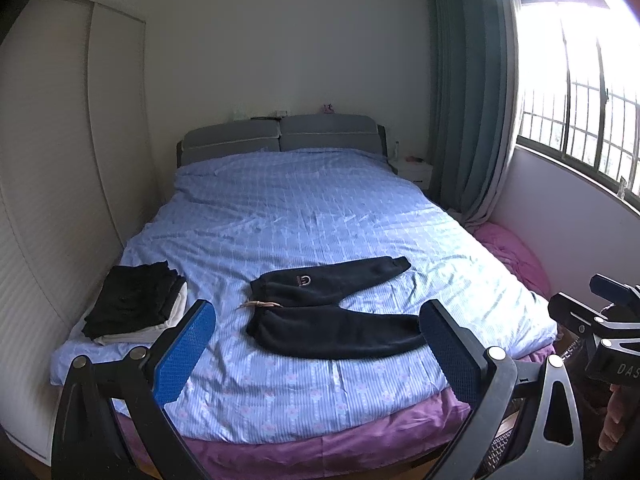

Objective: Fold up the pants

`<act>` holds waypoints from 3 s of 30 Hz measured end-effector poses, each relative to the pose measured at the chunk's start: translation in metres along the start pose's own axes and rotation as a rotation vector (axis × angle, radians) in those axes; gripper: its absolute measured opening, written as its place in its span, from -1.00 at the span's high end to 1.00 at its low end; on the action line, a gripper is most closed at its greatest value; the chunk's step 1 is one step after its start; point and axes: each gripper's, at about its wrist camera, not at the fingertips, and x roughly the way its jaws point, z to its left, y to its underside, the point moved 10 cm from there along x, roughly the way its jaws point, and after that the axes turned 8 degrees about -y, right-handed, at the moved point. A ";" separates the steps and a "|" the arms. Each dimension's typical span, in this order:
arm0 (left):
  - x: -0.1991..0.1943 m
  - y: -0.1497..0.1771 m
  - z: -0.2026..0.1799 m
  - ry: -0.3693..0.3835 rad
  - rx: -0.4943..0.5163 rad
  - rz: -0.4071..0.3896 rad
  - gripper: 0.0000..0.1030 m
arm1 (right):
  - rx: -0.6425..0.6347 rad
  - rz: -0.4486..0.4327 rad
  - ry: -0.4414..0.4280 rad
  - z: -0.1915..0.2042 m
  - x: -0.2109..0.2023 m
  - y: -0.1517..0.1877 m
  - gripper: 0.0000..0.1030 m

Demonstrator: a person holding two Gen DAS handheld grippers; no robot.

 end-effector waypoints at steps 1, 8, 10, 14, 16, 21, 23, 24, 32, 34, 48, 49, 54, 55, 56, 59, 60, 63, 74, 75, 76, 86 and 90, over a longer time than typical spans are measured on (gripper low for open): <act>0.000 0.000 0.000 -0.001 0.000 0.000 -1.00 | 0.001 0.001 0.000 0.000 0.000 0.000 -1.00; 0.000 -0.001 0.002 -0.012 0.012 -0.006 -1.00 | 0.008 -0.001 -0.002 0.000 0.002 0.000 -1.00; 0.000 0.001 0.000 -0.014 0.016 -0.003 -1.00 | 0.008 0.000 -0.003 0.000 0.002 0.000 -1.00; 0.000 0.002 -0.002 -0.011 0.017 -0.001 -1.00 | 0.006 0.000 -0.001 -0.001 0.002 0.000 -1.00; 0.000 0.001 -0.002 -0.012 0.017 -0.001 -1.00 | 0.008 0.001 -0.003 0.000 0.002 0.001 -1.00; 0.000 0.000 -0.004 -0.012 0.014 -0.003 -1.00 | 0.006 0.002 -0.003 -0.001 0.003 0.001 -1.00; 0.000 0.000 -0.004 -0.013 0.014 -0.003 -1.00 | 0.005 0.005 -0.003 0.000 0.004 0.001 -1.00; 0.000 0.000 -0.004 -0.013 0.014 -0.002 -1.00 | 0.005 0.004 -0.003 0.000 0.003 0.003 -1.00; 0.001 0.001 -0.003 -0.012 0.014 -0.002 -1.00 | 0.000 0.011 -0.011 0.000 0.008 0.004 -1.00; 0.001 0.001 -0.003 -0.014 0.012 -0.001 -1.00 | -0.002 0.015 -0.012 -0.001 0.009 0.004 -1.00; 0.035 0.024 0.015 -0.093 -0.003 0.095 -1.00 | 0.000 0.107 -0.040 0.001 0.052 0.021 -1.00; 0.040 0.026 0.018 -0.102 -0.004 0.106 -1.00 | 0.001 0.122 -0.043 0.002 0.058 0.024 -1.00; 0.076 0.040 0.041 -0.145 -0.018 0.167 -1.00 | 0.025 0.204 -0.067 0.009 0.099 0.042 -1.00; 0.083 0.042 0.046 -0.152 -0.019 0.176 -1.00 | 0.029 0.223 -0.070 0.011 0.109 0.046 -1.00; 0.094 0.044 0.052 -0.160 -0.020 0.187 -1.00 | 0.034 0.234 -0.073 0.013 0.120 0.048 -1.00; 0.127 0.048 0.065 -0.164 -0.022 0.216 -1.00 | 0.038 0.263 -0.065 0.018 0.150 0.052 -1.00; 0.140 0.048 0.068 -0.155 -0.021 0.225 -1.00 | 0.038 0.274 -0.059 0.018 0.161 0.052 -1.00; 0.172 0.048 0.076 -0.148 -0.008 0.236 -1.00 | 0.061 0.302 -0.064 0.027 0.196 0.055 -1.00; 0.316 0.089 0.088 -0.067 0.037 0.393 -1.00 | 0.262 0.418 0.009 0.023 0.319 0.099 -1.00; 0.330 0.098 0.090 -0.070 0.032 0.415 -1.00 | 0.289 0.435 0.019 0.019 0.333 0.109 -1.00; 0.340 0.104 0.091 -0.070 0.029 0.432 -1.00 | 0.304 0.450 0.032 0.014 0.342 0.115 -1.00; 0.451 0.200 0.077 -0.061 0.016 0.644 -1.00 | 0.497 0.595 0.116 -0.033 0.434 0.200 -0.97; 0.486 0.227 0.066 -0.036 -0.029 0.719 -0.95 | 0.524 0.606 0.145 -0.048 0.456 0.218 -0.95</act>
